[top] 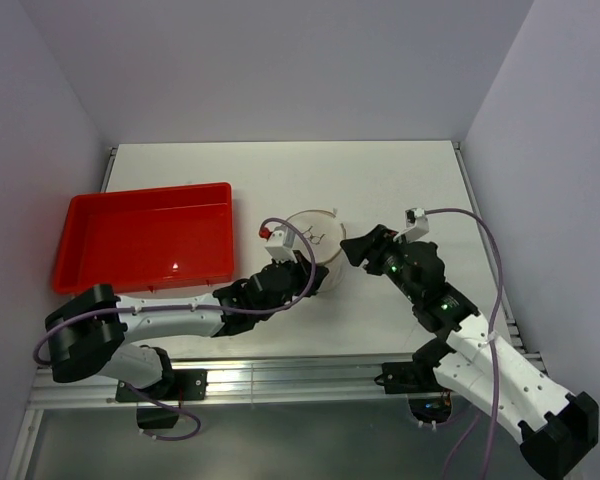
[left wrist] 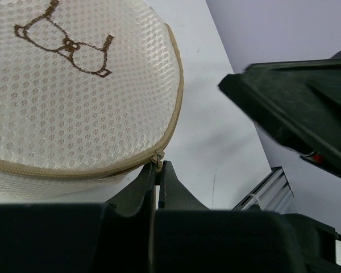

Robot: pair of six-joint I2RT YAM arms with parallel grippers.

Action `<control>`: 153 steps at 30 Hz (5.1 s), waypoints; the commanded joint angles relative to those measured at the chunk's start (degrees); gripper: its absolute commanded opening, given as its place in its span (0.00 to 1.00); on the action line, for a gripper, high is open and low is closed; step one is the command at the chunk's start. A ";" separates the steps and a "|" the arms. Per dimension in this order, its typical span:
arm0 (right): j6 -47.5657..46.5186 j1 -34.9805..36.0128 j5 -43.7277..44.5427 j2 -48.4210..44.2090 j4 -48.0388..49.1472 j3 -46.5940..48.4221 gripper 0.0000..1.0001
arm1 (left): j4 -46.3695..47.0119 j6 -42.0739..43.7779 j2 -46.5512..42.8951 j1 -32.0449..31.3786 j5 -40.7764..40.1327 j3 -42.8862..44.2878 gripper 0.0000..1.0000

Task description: Place the bra in the laundry bag and zip it closed

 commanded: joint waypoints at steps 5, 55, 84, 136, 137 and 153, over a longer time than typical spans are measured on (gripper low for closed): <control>0.74 0.40 -3.15 6.60 1.26 1.06 0.55 | 4.17 2.07 1.55 -0.82 1.28 3.56 0.00; -10.16 -12.87 -9.75 40.71 8.49 26.11 0.24 | -3.57 3.65 -10.14 -0.91 -7.51 -5.76 0.00; 6.45 -2.33 -12.74 16.18 15.24 -1.31 0.50 | 3.02 2.42 -1.17 -1.00 -2.85 0.31 0.00; 3.73 -2.24 -17.13 16.18 13.04 -0.17 0.68 | 0.12 4.53 -3.28 -1.09 -4.43 0.04 0.00; 3.73 -1.89 -17.91 16.80 14.01 0.18 0.68 | 0.12 4.36 -2.85 -1.09 -4.25 0.04 0.00; 2.24 -3.72 -11.33 21.29 11.91 5.45 0.00 | -3.47 3.39 -6.35 -1.09 -4.69 -2.85 0.00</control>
